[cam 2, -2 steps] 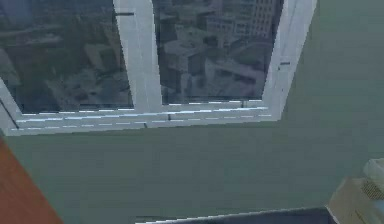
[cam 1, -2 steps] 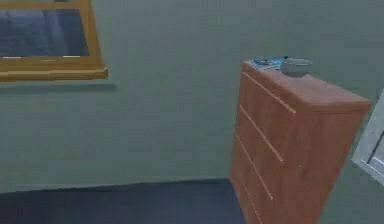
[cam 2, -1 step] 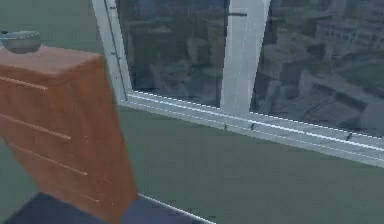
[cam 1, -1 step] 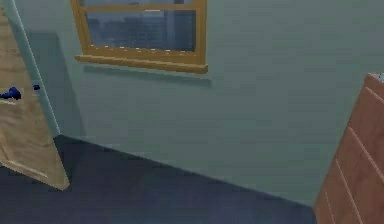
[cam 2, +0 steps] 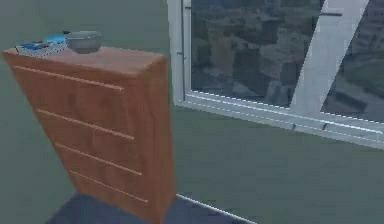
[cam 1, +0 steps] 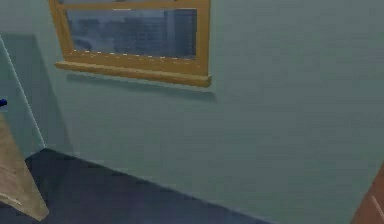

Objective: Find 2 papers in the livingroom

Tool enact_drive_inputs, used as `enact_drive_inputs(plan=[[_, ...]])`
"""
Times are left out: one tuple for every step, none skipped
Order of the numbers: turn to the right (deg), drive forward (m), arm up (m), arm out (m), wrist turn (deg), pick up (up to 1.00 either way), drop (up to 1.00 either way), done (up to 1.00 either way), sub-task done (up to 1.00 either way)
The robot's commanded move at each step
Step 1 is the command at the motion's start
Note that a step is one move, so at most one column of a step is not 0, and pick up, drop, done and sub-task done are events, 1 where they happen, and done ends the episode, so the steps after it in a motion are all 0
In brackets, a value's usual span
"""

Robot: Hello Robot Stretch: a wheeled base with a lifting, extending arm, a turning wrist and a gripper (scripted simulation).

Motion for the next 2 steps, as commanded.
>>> enact_drive_inputs(plan=[[-45.0,0.00,0.00,0.00,0.0,0.00,0.00,0.00,0.00],[-15.0,0.00,0.00,0.00,0.0,0.00,0.00,0.00,0.00]])
